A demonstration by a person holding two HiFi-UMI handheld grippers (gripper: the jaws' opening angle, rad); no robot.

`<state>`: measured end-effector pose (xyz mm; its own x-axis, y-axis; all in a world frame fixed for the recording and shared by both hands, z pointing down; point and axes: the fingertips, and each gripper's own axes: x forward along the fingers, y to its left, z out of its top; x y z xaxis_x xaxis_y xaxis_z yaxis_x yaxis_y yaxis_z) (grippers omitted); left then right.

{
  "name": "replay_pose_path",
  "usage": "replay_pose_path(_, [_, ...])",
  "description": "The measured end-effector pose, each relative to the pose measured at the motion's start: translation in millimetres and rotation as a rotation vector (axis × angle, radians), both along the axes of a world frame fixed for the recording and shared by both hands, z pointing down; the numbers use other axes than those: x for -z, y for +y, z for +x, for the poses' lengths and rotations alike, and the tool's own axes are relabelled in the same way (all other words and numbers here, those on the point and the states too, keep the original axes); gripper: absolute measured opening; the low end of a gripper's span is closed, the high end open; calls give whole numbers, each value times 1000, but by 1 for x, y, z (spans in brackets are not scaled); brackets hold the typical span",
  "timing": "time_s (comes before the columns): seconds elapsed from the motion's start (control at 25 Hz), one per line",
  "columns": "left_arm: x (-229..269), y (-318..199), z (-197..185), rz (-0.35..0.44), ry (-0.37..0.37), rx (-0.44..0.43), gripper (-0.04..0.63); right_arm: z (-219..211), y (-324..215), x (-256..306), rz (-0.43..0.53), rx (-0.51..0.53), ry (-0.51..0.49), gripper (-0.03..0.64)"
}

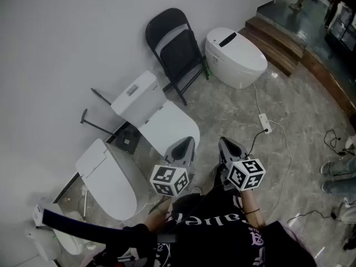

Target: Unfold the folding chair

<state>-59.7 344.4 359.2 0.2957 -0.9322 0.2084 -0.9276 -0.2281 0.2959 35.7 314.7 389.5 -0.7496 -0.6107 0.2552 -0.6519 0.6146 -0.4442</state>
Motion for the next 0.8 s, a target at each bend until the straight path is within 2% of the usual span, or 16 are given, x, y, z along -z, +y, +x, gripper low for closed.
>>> replay_pose_path(0.2, [-7,-86,9,1,4,65,5,14,-81,-4,11,64,3,15])
replay_pose_path(0.48, [11,-198,35,35,16,197,5,24,-187,15,31,233,-16,15])
replay_pose_path(0.68, [8,-237,49,8,0,253,5,33,-242,11,2,274,-52,15])
replay_pose_path(0.8, [0,-251,39,-21,-7,293,5,26,-265,0,-37,290,-60,15])
